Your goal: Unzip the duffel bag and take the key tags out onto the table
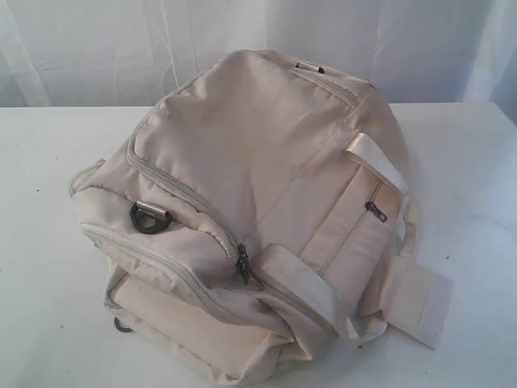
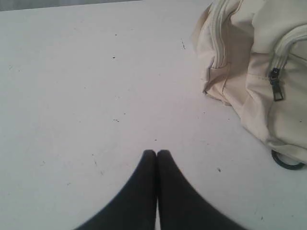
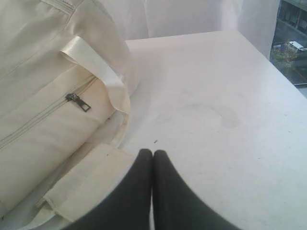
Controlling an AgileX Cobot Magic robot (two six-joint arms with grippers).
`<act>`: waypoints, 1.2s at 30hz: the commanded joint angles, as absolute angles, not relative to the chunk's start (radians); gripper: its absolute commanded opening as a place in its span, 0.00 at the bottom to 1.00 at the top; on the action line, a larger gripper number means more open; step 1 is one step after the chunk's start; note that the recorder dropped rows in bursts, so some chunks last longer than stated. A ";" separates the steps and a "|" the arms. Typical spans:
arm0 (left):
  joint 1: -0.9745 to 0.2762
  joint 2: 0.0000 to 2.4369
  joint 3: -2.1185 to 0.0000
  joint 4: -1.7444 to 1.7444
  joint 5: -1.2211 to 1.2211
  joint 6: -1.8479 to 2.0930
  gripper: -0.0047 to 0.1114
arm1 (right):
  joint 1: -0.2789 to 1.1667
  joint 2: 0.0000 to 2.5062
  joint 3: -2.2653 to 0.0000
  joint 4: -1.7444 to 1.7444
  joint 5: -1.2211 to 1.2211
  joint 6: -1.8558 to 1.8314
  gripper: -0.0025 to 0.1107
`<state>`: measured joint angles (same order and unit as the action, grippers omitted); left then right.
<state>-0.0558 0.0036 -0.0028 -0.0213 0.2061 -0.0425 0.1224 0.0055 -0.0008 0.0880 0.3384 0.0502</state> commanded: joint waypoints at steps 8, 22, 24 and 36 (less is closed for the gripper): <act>-0.053 0.000 0.000 -0.029 0.144 -0.048 0.04 | 0.120 0.000 0.000 0.083 0.335 0.042 0.02; -0.053 0.000 0.000 -0.029 -0.889 -0.053 0.04 | 0.120 0.000 0.000 0.083 -0.088 0.101 0.02; -0.053 0.000 0.000 -0.029 -0.968 -0.053 0.04 | 0.120 0.000 0.000 0.083 -0.182 0.172 0.02; -0.053 0.000 0.000 -0.036 -1.182 -0.329 0.04 | 0.120 0.000 0.000 0.083 -0.244 0.495 0.02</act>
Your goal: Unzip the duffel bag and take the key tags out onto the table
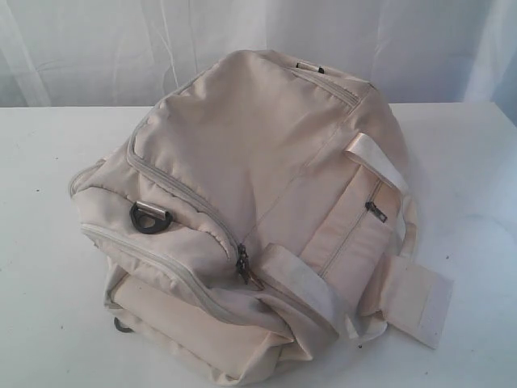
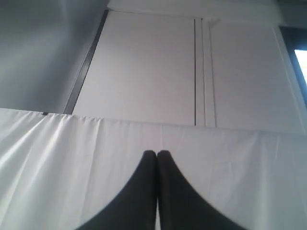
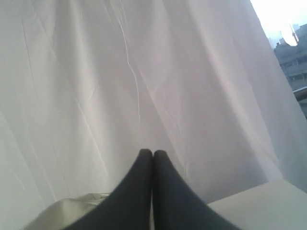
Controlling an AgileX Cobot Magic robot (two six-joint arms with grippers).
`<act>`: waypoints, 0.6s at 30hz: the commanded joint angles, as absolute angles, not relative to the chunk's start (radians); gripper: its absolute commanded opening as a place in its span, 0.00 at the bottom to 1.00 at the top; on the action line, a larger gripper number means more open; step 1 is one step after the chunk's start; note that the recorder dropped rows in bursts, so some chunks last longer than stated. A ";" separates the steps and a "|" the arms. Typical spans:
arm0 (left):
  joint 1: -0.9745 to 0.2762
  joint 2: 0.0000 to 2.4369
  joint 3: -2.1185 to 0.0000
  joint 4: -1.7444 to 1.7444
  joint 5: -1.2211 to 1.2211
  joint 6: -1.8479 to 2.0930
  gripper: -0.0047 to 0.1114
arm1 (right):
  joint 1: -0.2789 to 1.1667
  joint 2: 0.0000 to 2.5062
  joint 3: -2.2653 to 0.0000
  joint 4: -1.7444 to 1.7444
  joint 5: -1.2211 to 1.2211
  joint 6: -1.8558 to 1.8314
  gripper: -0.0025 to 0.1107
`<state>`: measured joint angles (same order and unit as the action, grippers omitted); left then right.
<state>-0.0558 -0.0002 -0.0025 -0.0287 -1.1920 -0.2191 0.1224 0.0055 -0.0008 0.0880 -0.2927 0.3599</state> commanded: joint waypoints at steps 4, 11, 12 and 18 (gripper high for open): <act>-0.053 0.003 -0.140 -0.036 -0.642 -0.393 0.04 | 0.120 0.000 -0.001 0.083 -0.111 0.633 0.02; -0.053 0.420 -0.641 0.089 0.232 -0.328 0.04 | 0.122 0.288 -0.269 0.075 0.232 0.425 0.02; -0.055 0.533 -0.735 0.047 0.447 -0.176 0.04 | 0.122 0.397 -0.365 0.077 0.326 0.300 0.02; -0.070 0.967 -0.933 -0.948 1.110 0.760 0.04 | 0.122 0.852 -0.750 0.329 0.816 -0.152 0.02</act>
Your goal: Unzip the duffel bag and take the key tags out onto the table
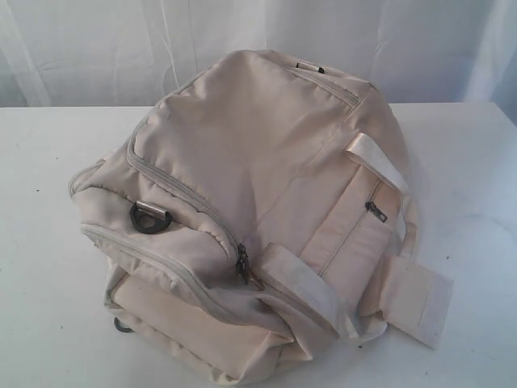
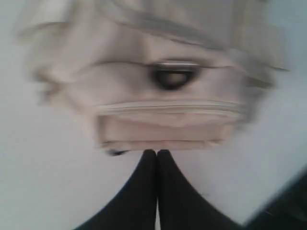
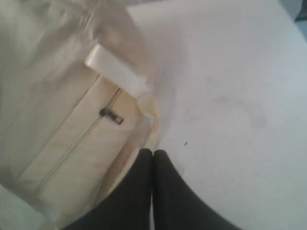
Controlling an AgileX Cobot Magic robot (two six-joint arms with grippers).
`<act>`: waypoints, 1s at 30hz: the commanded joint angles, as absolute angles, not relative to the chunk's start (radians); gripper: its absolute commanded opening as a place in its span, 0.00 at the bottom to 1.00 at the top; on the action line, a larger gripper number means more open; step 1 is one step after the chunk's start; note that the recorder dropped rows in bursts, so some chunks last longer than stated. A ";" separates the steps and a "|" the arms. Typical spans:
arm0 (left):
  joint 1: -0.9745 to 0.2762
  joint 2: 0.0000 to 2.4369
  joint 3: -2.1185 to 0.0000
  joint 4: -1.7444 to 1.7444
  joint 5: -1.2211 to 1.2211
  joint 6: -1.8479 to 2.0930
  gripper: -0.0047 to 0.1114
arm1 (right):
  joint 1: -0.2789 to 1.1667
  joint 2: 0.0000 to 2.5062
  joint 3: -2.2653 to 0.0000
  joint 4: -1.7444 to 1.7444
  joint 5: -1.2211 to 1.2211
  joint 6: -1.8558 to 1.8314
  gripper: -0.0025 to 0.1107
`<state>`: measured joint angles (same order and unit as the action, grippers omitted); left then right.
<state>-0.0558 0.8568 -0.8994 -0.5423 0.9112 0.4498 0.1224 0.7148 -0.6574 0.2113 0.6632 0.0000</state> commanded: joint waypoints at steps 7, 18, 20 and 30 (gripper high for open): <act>-0.493 1.139 -0.983 -0.716 0.888 0.564 0.04 | 0.195 1.000 -0.767 0.621 0.901 -0.547 0.02; -0.872 1.439 -1.223 -0.467 0.743 0.455 0.04 | 0.212 1.040 -0.767 0.562 0.840 -0.526 0.02; -0.934 1.481 -1.251 -0.413 0.664 0.476 0.04 | 0.212 1.040 -0.770 0.523 0.840 -0.475 0.02; -1.020 1.663 -1.280 -0.117 0.656 0.478 0.23 | 0.212 1.038 -0.794 0.385 0.860 -0.327 0.02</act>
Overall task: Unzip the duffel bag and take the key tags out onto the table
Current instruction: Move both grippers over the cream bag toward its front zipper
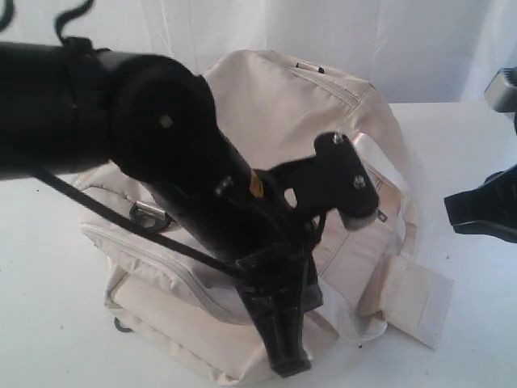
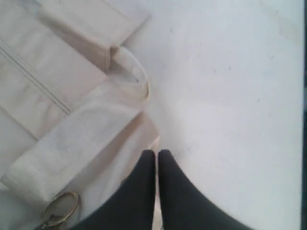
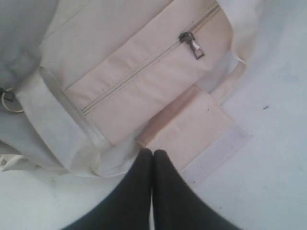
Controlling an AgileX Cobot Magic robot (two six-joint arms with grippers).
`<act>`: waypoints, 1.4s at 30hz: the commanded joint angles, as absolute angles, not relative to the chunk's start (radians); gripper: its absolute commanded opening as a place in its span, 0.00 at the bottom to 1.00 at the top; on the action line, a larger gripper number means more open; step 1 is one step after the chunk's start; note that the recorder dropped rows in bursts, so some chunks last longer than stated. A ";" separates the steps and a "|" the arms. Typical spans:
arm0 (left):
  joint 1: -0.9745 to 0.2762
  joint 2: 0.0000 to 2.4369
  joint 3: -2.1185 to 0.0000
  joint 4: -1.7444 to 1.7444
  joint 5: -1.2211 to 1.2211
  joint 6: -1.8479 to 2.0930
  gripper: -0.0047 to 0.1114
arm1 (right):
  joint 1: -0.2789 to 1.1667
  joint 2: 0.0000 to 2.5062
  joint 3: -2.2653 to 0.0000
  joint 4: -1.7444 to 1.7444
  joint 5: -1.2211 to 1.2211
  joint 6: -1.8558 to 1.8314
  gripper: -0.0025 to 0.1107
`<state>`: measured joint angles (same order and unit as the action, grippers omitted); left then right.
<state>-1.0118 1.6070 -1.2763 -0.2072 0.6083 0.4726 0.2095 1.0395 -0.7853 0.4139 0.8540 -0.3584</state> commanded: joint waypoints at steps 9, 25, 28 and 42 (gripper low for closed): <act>-1.020 1.728 -1.280 0.000 0.595 0.475 0.61 | 0.212 1.038 -0.794 0.391 0.871 -0.327 0.02; -1.020 1.743 -1.280 0.077 1.130 0.450 0.04 | 0.212 1.038 -0.794 0.452 0.859 -0.340 0.02; -1.020 1.743 -1.280 0.022 1.065 0.415 0.04 | 0.224 1.038 -0.794 0.477 0.856 -0.370 0.02; -1.020 1.743 -1.450 -0.060 1.184 0.335 0.57 | 0.241 1.040 -0.790 0.477 0.811 -0.404 0.04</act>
